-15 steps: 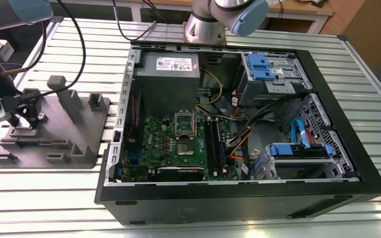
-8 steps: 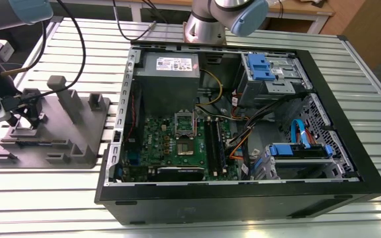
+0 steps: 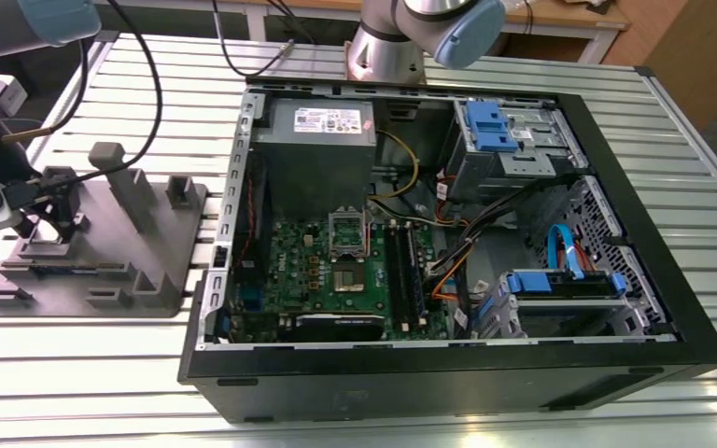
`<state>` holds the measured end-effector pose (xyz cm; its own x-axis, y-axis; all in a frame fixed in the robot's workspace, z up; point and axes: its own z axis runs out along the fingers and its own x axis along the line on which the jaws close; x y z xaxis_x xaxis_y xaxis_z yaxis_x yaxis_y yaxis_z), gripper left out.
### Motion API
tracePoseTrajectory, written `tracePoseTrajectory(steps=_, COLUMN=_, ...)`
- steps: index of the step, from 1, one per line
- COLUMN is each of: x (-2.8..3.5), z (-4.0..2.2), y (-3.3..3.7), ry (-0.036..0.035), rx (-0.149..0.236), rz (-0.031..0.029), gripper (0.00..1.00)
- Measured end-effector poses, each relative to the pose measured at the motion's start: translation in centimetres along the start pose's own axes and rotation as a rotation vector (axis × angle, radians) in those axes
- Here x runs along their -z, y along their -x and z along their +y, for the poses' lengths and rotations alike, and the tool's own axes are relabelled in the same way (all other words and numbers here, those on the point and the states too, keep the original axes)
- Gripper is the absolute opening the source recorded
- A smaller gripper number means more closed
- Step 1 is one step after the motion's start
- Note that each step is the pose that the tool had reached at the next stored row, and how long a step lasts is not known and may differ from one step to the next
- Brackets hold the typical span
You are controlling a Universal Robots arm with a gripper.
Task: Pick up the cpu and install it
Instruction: 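Pick up the cpu and move it towards the insertion slot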
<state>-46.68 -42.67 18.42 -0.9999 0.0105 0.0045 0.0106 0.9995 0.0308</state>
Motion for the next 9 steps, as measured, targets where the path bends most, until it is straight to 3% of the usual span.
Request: tracePoseTrajectory(steps=9, x=0.00, z=0.00, y=0.05, ry=0.0000, rx=0.000, rz=0.0001, gripper=0.55)
